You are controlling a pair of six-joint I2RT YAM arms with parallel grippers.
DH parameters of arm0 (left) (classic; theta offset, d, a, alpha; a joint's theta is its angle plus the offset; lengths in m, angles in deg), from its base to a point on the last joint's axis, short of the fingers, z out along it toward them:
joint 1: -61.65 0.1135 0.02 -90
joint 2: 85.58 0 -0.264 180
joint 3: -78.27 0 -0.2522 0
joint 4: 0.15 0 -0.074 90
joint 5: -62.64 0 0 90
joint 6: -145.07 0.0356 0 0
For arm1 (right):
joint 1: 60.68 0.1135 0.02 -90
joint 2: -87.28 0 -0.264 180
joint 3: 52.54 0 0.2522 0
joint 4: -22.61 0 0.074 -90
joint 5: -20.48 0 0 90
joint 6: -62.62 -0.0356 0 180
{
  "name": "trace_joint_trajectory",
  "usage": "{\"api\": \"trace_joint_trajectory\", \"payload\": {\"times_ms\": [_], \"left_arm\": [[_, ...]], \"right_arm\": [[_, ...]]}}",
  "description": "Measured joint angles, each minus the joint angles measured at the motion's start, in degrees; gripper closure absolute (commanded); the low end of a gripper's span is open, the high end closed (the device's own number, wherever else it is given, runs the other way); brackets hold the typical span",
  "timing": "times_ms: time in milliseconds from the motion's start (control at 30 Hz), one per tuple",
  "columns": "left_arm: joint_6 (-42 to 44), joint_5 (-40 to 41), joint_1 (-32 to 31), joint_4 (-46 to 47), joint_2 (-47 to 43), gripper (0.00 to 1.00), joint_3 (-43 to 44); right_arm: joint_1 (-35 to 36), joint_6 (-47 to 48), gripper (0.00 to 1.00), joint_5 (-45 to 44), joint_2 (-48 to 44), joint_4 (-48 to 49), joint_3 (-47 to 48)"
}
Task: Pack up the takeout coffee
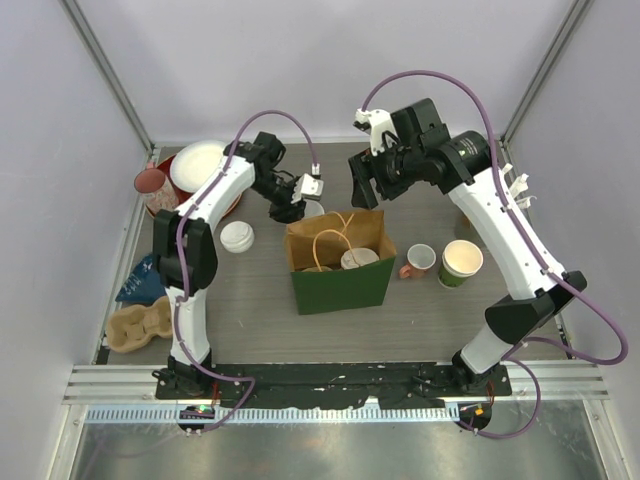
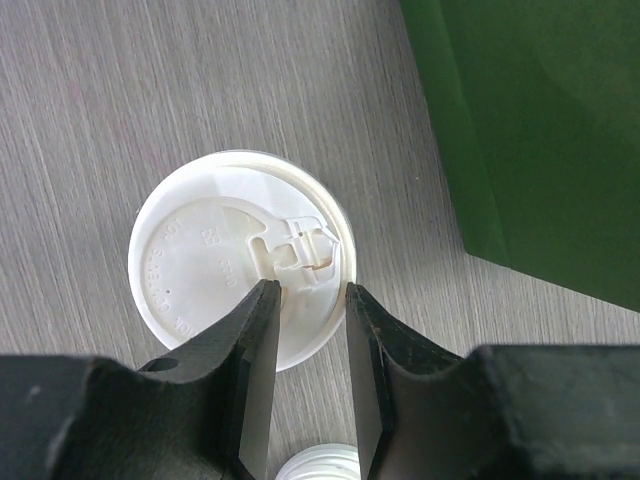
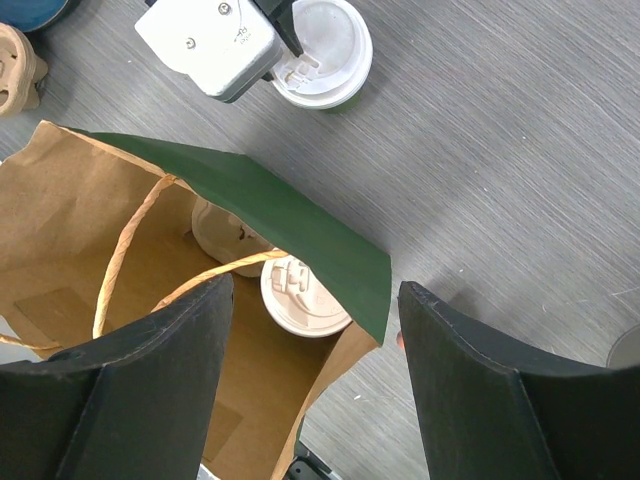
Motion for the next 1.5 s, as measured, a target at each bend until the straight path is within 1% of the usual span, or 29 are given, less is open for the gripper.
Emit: {"api": "trace_joint_trajectory", "payload": {"times_ms": [67,133,300,333,367,600,700,900,1067,1233,1333,1500], "left_arm": [[0.2,0.6,-0.2,0.3,-0.3,0.65,-0.4],[0.7,1.3,-0.3,0.4,-0.6,0.68,-0.5],[2.2,2.3,-0.6,0.5,-1.7,0.89,-1.8],[2.7,2.4,-0.7,0.6,-1.9,0.96,-2.0],[3.0,2.6,-0.8,0.7,-2.0,1.0,-2.1],[3.5,3.9,-1.5,0.0,-2.2,1.0,-1.9],[2.4,5.2,-1.5,-1.0,-2.1,1.0,-0.7],[-4.9,8.1,-1.5,-2.5,-1.8,1.0,5.2],[-9.5,9.8,-1.1,-2.7,-2.4,1.0,5.9],[-13.1,13.1,-0.4,-2.8,-3.8,1.0,6.3],[-15.4,15.4,0.2,-3.4,-4.5,1.0,9.5],[-19.1,18.3,0.7,-6.4,-6.1,1.0,18.9]], "right_arm": [[-0.1,0.0,0.28,0.0,-0.2,0.0,-0.2],[-0.2,0.0,0.28,0.0,-0.4,0.0,-0.2],[-0.2,0.0,0.28,0.1,-0.9,0.0,-0.4],[-0.2,0.0,0.28,0.1,-1.0,0.0,-0.5],[-0.3,0.0,0.28,0.1,-1.0,0.1,-0.5],[-0.3,-0.2,0.28,0.1,-1.5,0.3,-0.5],[-0.3,-0.3,0.28,0.1,-1.8,0.4,-0.5],[-0.3,-1.3,0.28,0.0,-2.0,1.2,-0.5],[-0.3,-1.6,0.28,-0.1,-2.2,2.8,-0.5],[-0.3,-2.0,0.28,-0.9,-2.6,4.8,-0.5],[-0.5,-3.1,0.28,-1.4,-2.8,6.8,-0.5],[-1.1,-5.7,0.28,-2.1,-2.8,9.0,-0.1]]}}
